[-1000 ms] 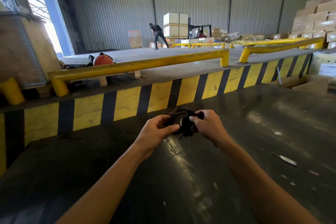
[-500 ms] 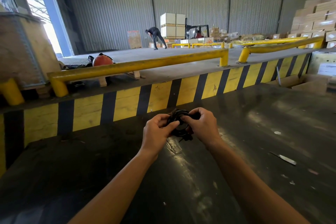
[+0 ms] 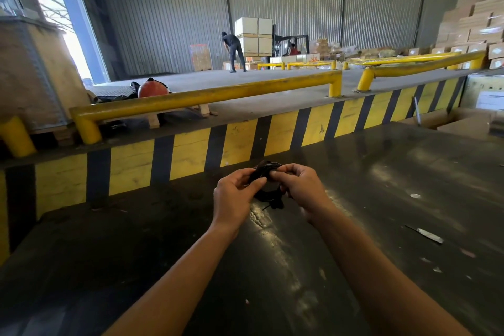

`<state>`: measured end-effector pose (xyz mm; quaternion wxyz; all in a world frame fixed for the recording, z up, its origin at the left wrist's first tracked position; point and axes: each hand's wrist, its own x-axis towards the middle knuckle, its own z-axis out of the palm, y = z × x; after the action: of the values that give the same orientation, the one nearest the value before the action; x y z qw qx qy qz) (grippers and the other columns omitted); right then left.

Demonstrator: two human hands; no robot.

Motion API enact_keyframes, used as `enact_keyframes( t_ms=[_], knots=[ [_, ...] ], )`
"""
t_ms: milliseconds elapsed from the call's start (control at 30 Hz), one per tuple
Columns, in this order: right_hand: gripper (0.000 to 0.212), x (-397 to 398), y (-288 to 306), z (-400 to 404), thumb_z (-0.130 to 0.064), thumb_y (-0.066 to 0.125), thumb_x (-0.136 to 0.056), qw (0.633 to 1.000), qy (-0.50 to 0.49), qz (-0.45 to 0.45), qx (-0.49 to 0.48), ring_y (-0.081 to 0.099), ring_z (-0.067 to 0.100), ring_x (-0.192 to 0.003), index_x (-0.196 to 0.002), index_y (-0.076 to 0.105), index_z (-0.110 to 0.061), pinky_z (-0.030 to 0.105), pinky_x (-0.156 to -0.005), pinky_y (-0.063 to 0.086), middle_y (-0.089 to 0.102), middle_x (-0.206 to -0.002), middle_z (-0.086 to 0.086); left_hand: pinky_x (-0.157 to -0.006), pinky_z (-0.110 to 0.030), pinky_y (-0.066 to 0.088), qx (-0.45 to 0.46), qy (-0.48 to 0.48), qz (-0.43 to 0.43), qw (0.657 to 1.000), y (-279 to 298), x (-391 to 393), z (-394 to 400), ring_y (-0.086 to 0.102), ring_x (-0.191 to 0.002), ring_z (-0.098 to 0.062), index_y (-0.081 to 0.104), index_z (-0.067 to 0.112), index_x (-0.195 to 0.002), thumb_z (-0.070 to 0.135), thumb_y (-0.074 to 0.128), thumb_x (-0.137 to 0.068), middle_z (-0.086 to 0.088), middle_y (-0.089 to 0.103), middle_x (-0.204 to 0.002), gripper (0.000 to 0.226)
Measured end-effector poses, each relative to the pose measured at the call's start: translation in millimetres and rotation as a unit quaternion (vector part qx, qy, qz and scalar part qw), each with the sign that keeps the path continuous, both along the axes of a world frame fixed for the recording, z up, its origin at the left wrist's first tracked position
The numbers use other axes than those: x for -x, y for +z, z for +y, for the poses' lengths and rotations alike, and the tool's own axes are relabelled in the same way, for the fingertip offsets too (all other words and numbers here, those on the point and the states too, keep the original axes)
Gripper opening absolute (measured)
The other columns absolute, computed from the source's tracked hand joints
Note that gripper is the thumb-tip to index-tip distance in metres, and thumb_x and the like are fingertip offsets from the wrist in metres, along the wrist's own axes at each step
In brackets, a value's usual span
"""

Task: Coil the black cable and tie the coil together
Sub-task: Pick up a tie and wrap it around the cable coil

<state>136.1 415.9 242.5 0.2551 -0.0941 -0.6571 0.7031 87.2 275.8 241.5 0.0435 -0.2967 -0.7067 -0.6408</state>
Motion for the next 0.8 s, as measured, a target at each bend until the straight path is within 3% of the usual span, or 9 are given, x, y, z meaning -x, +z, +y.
enact_keyframes(
  t_ms=[100, 267, 400, 467, 667, 800],
  knots=[
    [0.010, -4, 2, 0, -0.010, 0.067, -0.083, 0.999, 0.019, -0.004, -0.025, 0.059, -0.006, -0.044, -0.076, 0.064, -0.015, 0.007, -0.039, 0.041, 0.066, -0.050, -0.011, -0.080, -0.024, 0.056, 0.003, 0.004, 0.008, 1.000, 1, 0, 0, 0.067, -0.093, -0.011, 0.063, 0.009, -0.117, 0.012, 0.067, -0.083, -0.006, 0.069, -0.106, 0.034],
    [0.005, -11, 2, 4, -0.014, 0.068, -0.083, 0.992, 0.039, -0.017, -0.115, 0.061, -0.007, -0.054, -0.081, 0.066, -0.018, 0.008, -0.047, 0.044, 0.067, -0.073, -0.004, -0.074, -0.018, 0.056, 0.004, 0.008, 0.026, 1.000, 3, 0, -3, 0.066, -0.087, -0.004, 0.059, 0.009, -0.119, 0.004, 0.064, -0.084, -0.007, 0.067, -0.111, 0.036],
    [0.019, -21, 5, 12, -0.008, 0.067, -0.082, 0.977, 0.105, -0.036, -0.182, 0.067, 0.010, -0.086, -0.099, 0.067, -0.018, 0.023, -0.073, 0.053, 0.069, -0.096, 0.004, -0.080, -0.028, 0.057, 0.035, 0.004, 0.050, 0.998, 4, -1, -6, 0.067, -0.094, -0.012, 0.058, 0.009, -0.120, 0.000, 0.064, -0.083, -0.010, 0.065, -0.116, 0.039],
    [0.024, -24, 8, 13, -0.005, 0.067, -0.081, 0.969, 0.120, -0.031, -0.213, 0.067, 0.010, -0.093, -0.102, 0.067, -0.019, 0.024, -0.080, 0.053, 0.069, -0.099, 0.002, -0.082, -0.030, 0.057, 0.047, -0.001, 0.066, 0.997, 3, -2, -6, 0.066, -0.099, -0.015, 0.058, 0.010, -0.121, -0.001, 0.064, -0.083, -0.009, 0.065, -0.117, 0.040],
    [0.028, -30, 9, 16, 0.002, 0.062, -0.084, 0.965, 0.151, -0.025, -0.213, 0.069, 0.008, -0.092, -0.106, 0.067, -0.014, 0.018, -0.077, 0.054, 0.072, -0.097, 0.001, -0.081, -0.017, 0.054, 0.089, -0.031, 0.077, 0.993, -1, -1, -6, 0.066, -0.102, -0.017, 0.048, 0.013, -0.131, -0.001, 0.063, -0.083, -0.008, 0.062, -0.124, 0.052],
    [0.021, -29, 6, 17, 0.000, 0.057, -0.088, 0.973, 0.155, -0.032, -0.170, 0.071, 0.017, -0.086, -0.106, 0.065, -0.005, 0.024, -0.075, 0.058, 0.072, -0.097, 0.014, -0.087, -0.029, 0.054, 0.120, -0.044, 0.082, 0.988, -3, -1, -7, 0.068, -0.097, -0.018, 0.040, 0.015, -0.137, -0.001, 0.063, -0.084, -0.009, 0.062, -0.126, 0.060]
  ],
)
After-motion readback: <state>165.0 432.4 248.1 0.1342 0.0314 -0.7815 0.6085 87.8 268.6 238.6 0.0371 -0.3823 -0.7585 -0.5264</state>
